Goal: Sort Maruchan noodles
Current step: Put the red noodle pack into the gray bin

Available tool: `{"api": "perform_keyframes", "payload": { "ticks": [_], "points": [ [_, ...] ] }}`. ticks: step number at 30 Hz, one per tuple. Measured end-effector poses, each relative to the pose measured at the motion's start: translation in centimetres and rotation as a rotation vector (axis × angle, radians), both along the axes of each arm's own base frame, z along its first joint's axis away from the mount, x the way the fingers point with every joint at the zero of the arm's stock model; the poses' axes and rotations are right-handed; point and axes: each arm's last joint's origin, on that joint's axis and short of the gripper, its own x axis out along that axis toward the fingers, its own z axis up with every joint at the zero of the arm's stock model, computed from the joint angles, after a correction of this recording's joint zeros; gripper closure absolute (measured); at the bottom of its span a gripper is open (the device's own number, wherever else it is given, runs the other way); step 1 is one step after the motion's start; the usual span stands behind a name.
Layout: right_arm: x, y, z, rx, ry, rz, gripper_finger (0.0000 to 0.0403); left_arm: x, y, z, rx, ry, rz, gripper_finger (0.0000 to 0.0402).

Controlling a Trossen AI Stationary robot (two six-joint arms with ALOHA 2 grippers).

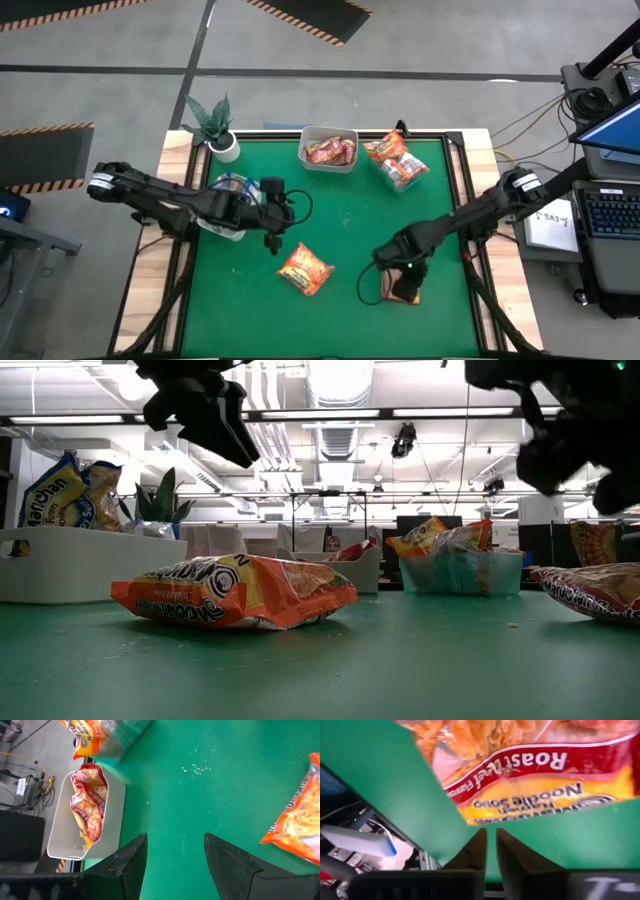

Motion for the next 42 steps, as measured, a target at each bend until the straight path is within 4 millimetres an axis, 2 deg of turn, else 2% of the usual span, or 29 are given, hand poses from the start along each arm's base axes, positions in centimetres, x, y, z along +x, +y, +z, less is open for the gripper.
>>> {"api": "perform_keyframes", "payload": {
  "ticks": [2,6,7,9,11,13,17,20,24,27,30,36,42],
  "points": [
    [-0.3,0.3,-1.0,0.002,-0.005,-0.007,0.0387,0.1,0.2,0.1,0.001,-0.011,0.007,0.0223],
    [-0.1,0.3,-2.6,-0.022,-0.11,-0.041,0.0393,0.3,0.6,0.2,0.009,-0.021,0.014,0.0223],
    [0.1,0.0,-2.9,-0.08,-0.154,-0.052,0.0394,0.3,0.7,0.2,0.012,-0.027,0.014,0.0223],
    [0.9,-1.5,-3.1,-0.303,-0.272,-0.113,0.0394,0.5,0.9,0.3,0.011,-0.047,0.018,0.0223],
    [1.8,-3.6,-2.6,-0.594,-0.394,-0.245,0.0394,0.7,1.0,0.5,0.021,-0.073,0.009,0.0223],
    [2.6,-5.1,-1.8,-0.714,-0.498,-0.246,0.0394,0.9,1.1,0.6,0.031,-0.084,-0.012,0.0223],
    [3.5,-6.3,1.1,-0.738,-0.707,-0.221,0.0394,1.4,1.6,0.1,-0.09,-0.114,-0.127,0.0223],
    [3.0,-7.5,1.8,-0.78,-0.72,-0.262,0.0394,1.8,2.3,-0.8,-0.167,-0.196,-0.219,0.0227],
    [1.9,-9.1,2.3,-0.805,-0.744,-0.329,0.0394,2.2,4.2,-2.1,-0.137,-0.386,-0.198,0.024],
    [1.2,-10.7,1.4,-0.956,-0.753,-0.421,0.0394,2.5,5.8,-3.1,-0.128,-0.514,-0.145,0.0251],
    [1.3,-11.7,0.4,-1.038,-0.82,-0.532,0.0394,3.0,7.0,-4.5,-0.135,-0.6,-0.099,0.0263],
    [3.3,-13.6,-2.3,-1.085,-0.961,-0.605,0.0394,5.1,8.0,-7.4,-0.169,-0.603,-0.05,0.0286],
    [5.3,-15.2,-4.9,-1.139,-0.871,-0.606,0.0394,6.6,8.3,-8.5,-0.171,-0.57,-0.023,0.03]
  ]
}}
